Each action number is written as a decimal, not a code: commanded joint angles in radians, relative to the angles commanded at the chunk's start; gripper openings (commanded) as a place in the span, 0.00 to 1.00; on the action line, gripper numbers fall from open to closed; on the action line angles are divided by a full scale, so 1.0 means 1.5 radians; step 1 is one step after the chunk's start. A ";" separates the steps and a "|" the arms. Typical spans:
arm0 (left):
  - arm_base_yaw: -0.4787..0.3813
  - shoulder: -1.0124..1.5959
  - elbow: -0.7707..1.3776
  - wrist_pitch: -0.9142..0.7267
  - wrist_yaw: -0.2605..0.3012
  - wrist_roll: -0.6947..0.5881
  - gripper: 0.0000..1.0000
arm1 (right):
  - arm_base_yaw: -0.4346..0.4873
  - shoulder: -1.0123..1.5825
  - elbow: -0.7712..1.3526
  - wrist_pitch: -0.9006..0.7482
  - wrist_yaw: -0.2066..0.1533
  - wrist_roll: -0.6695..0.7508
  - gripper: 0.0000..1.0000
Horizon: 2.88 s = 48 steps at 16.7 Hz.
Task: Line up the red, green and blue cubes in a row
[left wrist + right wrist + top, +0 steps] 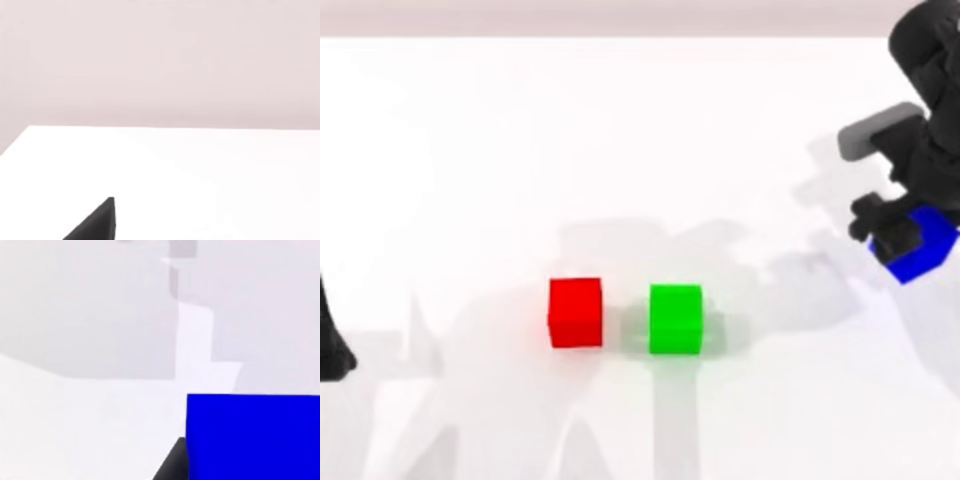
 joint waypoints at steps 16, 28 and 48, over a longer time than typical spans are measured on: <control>0.000 0.000 0.000 0.000 0.000 0.000 1.00 | 0.201 0.036 0.089 -0.061 0.010 0.488 0.00; 0.000 0.000 0.000 0.000 0.000 0.000 1.00 | 0.237 0.046 0.067 -0.022 0.011 0.572 0.00; 0.000 0.000 0.000 0.000 0.000 0.000 1.00 | 0.243 0.082 -0.018 0.099 0.013 0.574 0.75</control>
